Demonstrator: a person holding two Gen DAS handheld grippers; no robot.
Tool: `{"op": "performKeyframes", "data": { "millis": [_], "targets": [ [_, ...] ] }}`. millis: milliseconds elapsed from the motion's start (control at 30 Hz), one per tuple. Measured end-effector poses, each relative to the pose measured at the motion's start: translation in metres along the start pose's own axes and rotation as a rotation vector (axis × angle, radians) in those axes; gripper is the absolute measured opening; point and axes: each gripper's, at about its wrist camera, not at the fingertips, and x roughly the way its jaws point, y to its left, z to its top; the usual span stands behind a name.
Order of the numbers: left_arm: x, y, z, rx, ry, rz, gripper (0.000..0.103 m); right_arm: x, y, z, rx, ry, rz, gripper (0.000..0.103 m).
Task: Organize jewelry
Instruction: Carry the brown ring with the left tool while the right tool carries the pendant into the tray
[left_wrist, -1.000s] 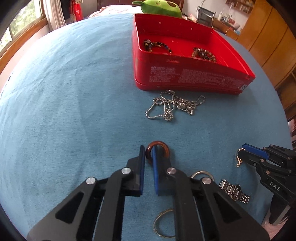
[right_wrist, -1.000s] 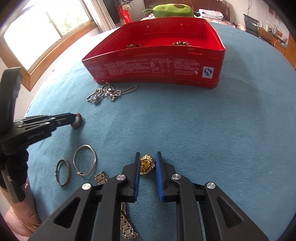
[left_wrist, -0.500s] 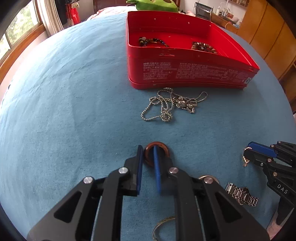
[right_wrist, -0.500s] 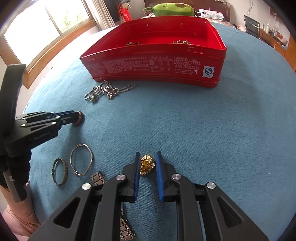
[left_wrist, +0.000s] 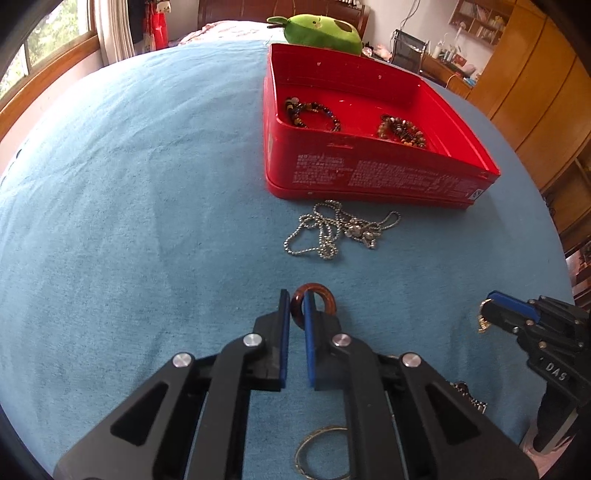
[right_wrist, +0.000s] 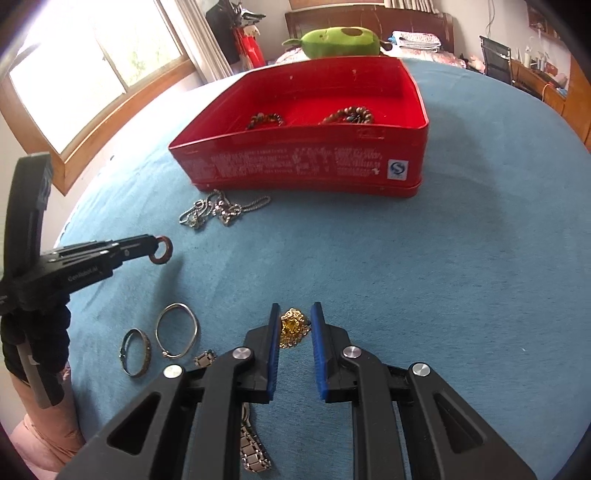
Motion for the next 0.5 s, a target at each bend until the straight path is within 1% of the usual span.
{"op": "performKeyframes", "data": {
  "millis": [100, 233, 433, 500],
  "targets": [
    [-0.001, 0.002, -0.002, -0.012, 0.002, -0.005, 0.006, -0.002, 0.000, -0.002, 0.000, -0.001, 0.006, 0.016],
    [-0.014, 0.003, -0.002, -0.012, -0.039, -0.016, 0.006, -0.009, -0.001, -0.002, -0.002, -0.016, 0.009, 0.016],
    [-0.025, 0.004, -0.003, -0.014, -0.057, -0.022, 0.006, -0.001, -0.004, 0.001, 0.010, 0.015, 0.012, 0.016],
    [-0.028, 0.003, -0.002, -0.012, -0.059, -0.023, 0.006, -0.003, -0.002, 0.004, 0.008, 0.009, 0.021, 0.016]
  ]
}}
